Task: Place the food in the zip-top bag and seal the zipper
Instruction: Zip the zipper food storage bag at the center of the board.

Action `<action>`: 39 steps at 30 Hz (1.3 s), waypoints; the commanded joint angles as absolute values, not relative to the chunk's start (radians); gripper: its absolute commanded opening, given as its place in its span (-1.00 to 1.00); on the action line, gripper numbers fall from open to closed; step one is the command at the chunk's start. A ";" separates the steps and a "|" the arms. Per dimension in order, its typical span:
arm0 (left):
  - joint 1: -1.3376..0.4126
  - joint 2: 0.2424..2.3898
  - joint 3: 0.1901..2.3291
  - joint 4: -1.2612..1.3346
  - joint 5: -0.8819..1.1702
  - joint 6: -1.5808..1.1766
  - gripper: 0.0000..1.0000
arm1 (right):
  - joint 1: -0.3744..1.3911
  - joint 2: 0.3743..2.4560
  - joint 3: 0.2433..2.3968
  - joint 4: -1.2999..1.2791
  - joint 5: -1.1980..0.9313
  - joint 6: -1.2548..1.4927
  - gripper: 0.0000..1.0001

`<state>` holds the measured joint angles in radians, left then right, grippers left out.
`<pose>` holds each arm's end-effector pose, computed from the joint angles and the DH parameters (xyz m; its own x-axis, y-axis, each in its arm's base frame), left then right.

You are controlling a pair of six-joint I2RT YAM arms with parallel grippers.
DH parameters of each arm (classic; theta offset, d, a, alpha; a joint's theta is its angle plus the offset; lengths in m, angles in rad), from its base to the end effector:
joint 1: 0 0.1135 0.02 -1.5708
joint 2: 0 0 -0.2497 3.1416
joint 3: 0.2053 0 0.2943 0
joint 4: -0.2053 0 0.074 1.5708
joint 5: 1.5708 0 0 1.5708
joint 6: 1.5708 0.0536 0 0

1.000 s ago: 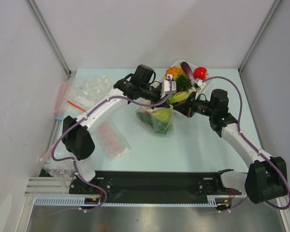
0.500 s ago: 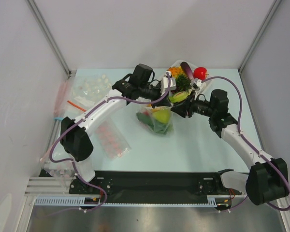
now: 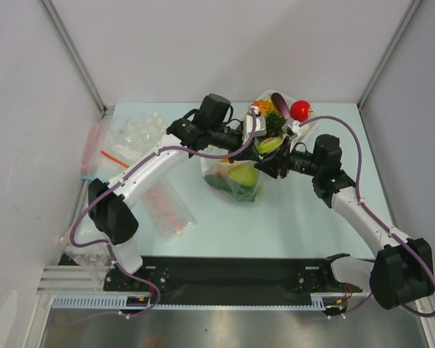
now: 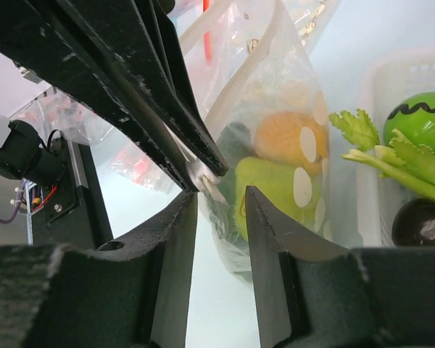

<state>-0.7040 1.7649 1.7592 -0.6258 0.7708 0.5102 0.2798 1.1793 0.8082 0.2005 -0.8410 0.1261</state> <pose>0.3168 -0.3180 0.3505 0.0434 0.4227 -0.9052 0.9990 -0.0271 0.0352 0.2995 0.1276 0.2771 -0.2738 0.0086 -0.9617 -0.8625 0.4404 0.2495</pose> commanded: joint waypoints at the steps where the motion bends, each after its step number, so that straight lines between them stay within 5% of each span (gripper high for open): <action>1: -0.713 1.704 1.828 -0.633 0.841 0.549 -0.99 | 0.285 1.175 0.828 0.250 -0.861 0.107 -0.25; 4: -0.715 1.700 1.828 -0.632 0.848 0.552 -1.00 | 0.285 1.178 0.828 0.255 -0.864 0.101 -0.46; 8: -0.715 1.700 1.822 -0.634 0.835 0.551 -0.99 | 0.285 1.180 0.830 0.264 -0.861 0.106 -1.00; 39: -0.675 1.718 1.737 -0.654 0.552 0.411 -0.99 | 0.147 1.215 0.738 0.511 -0.758 0.406 -1.00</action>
